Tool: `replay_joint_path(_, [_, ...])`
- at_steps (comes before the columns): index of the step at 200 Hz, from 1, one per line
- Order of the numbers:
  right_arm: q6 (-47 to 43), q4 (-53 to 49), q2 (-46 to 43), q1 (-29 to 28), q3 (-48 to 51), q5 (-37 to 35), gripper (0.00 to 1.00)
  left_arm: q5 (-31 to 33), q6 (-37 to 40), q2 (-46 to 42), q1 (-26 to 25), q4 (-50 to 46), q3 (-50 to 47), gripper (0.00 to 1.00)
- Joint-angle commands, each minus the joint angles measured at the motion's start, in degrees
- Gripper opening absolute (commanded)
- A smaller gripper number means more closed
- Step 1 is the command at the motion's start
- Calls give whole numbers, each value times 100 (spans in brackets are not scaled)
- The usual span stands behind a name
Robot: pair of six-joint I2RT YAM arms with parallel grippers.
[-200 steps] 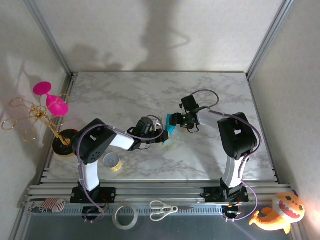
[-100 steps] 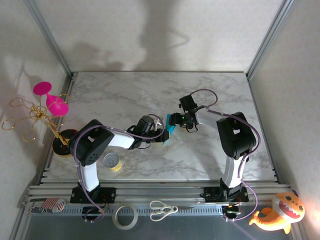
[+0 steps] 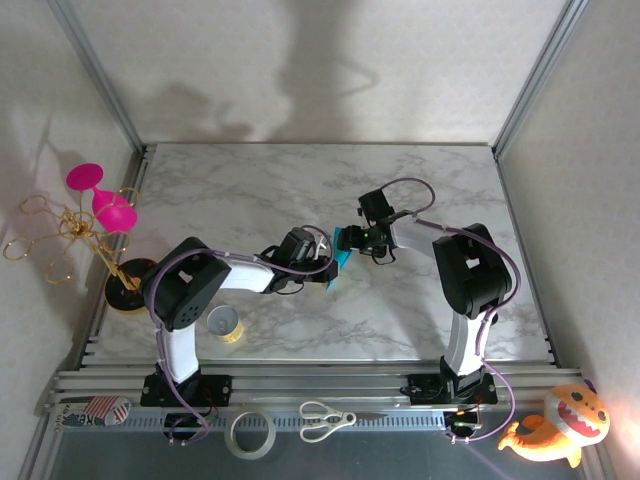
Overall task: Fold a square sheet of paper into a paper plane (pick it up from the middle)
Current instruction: Fold the wing for the fifth time at the center of the table.
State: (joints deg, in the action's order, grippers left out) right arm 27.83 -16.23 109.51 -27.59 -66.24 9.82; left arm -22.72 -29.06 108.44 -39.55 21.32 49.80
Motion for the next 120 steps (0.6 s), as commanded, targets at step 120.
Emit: replay_joint_path(120, [-1323,428,307,296,428,977,74,-752,-802,220,404,540,-339,12])
